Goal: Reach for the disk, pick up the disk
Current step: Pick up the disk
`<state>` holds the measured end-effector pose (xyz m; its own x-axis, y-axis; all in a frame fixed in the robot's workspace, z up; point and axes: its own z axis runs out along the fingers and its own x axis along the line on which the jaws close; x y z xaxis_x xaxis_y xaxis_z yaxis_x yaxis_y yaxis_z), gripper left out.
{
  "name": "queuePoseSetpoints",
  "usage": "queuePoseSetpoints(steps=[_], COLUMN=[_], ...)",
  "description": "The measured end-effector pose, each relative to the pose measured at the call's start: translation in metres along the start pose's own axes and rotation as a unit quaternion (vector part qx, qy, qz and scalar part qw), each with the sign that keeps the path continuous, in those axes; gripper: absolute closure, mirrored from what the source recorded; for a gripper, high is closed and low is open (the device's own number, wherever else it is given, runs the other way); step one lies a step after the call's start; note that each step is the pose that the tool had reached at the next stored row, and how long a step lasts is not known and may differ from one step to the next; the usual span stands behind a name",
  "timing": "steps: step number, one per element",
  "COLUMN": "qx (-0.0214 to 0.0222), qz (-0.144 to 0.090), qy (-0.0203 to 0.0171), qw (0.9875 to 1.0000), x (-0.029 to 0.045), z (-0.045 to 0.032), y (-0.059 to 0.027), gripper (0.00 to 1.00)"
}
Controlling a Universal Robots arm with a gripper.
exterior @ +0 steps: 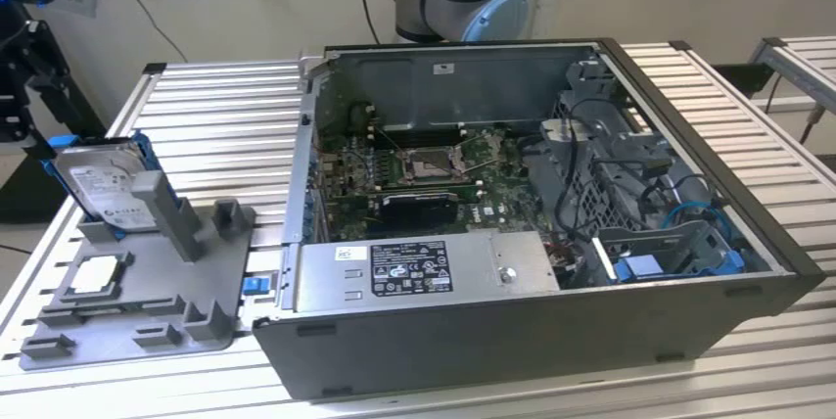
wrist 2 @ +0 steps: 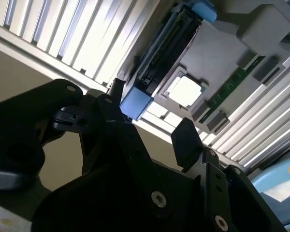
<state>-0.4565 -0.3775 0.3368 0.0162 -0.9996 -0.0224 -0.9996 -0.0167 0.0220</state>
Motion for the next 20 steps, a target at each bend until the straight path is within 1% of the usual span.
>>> queuePoseSetpoints(steps=[6, 20], qx=[0.0002, 0.0002], qz=[0.003, 0.004], qy=[-0.0040, -0.0053], qw=[1.0000, 1.0000], x=[-0.0029, -0.0031], z=[0.0086, 0.0339], y=[-0.0002, -0.0008], gripper=[0.00, 0.00])
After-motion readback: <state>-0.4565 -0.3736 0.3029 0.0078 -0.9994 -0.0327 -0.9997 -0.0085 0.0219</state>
